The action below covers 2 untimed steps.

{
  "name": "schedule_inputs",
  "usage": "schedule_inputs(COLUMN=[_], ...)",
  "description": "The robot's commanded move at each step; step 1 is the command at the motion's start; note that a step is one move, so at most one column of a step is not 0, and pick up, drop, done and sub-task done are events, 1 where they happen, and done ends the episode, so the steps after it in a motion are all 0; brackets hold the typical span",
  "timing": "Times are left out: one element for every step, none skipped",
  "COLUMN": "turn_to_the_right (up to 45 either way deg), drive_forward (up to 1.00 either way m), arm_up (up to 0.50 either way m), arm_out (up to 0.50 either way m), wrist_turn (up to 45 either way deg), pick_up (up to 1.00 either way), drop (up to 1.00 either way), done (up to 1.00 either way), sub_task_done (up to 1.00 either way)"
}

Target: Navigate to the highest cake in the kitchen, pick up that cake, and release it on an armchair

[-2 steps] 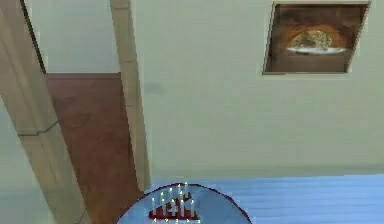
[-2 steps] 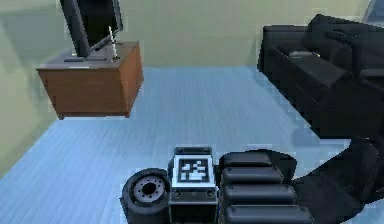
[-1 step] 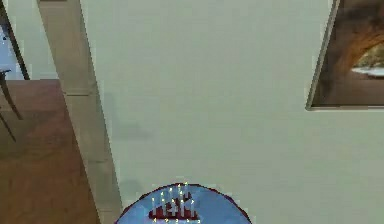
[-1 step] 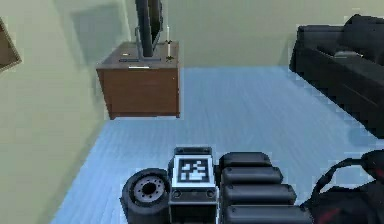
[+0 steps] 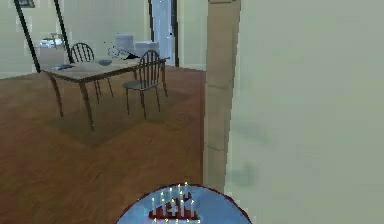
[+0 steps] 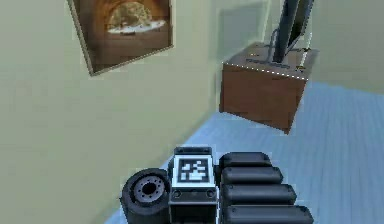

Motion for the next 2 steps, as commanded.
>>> schedule_inputs(turn_to_the_right=[0.0,-45.0], drive_forward=[0.60,0.00], arm_up=[0.00,0.00], arm_out=[0.00,0.00], wrist_turn=[0.0,0.0], pick_up=[0.00,0.00], drop=[0.00,0.00], done=[0.00,0.00], sub_task_done=[0.00,0.00])
